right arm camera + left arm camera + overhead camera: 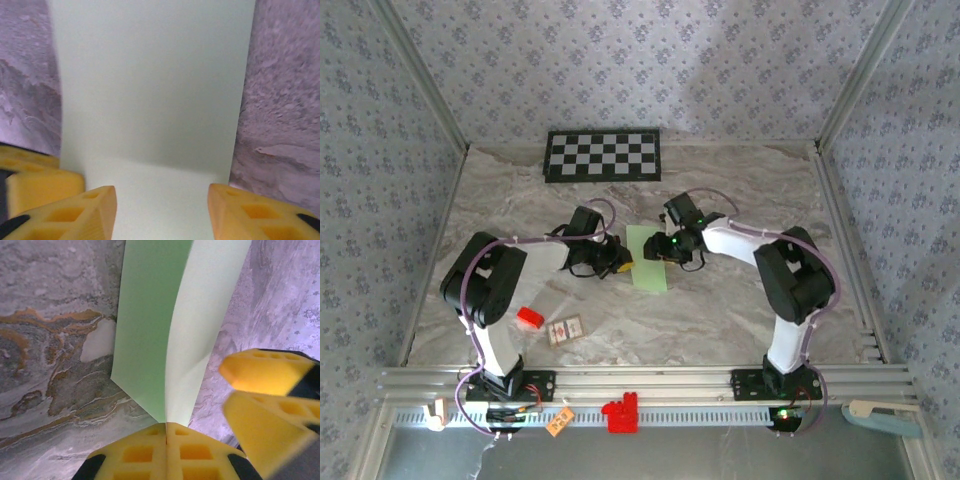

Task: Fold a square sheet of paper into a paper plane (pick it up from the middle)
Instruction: Third fold the triangle at the center of the table.

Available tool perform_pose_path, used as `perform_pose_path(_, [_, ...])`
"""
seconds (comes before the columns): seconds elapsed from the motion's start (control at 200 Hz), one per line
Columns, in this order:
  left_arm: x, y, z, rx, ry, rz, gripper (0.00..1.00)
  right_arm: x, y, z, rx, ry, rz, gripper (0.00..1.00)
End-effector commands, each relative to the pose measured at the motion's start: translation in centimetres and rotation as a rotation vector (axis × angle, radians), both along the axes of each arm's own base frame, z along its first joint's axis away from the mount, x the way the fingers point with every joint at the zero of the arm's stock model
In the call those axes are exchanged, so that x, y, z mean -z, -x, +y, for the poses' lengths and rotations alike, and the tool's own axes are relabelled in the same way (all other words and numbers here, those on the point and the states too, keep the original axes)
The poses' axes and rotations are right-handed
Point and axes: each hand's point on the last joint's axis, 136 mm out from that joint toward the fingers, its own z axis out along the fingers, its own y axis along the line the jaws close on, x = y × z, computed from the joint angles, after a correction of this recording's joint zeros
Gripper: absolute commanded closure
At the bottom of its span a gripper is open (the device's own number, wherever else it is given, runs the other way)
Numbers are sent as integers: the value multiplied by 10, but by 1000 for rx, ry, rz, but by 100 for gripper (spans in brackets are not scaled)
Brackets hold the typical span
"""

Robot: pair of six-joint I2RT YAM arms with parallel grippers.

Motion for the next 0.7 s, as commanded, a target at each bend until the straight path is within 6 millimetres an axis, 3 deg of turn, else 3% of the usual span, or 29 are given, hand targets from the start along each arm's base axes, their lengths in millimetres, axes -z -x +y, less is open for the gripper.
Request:
perform_pose_path(0.0, [-2,-2,2,-14,11,11,100,-28,-6,-9,-78,43,-192,40])
perform_pose_path(0.165, [-9,-3,2,-32,14,32,100,-57,4,-12,-186,77,-439,30])
perform_pose_path(0.29, [-14,-4,2,-39,11,41,100,-65,20,-6,-309,156,-612,27])
perform_pose_path(0.55, [-16,-4,2,-50,14,56,100,-49,60,24,-524,151,-687,25])
perform_pose_path(0.695, [-13,-2,5,-62,-1,59,100,-29,72,31,-590,264,-733,25])
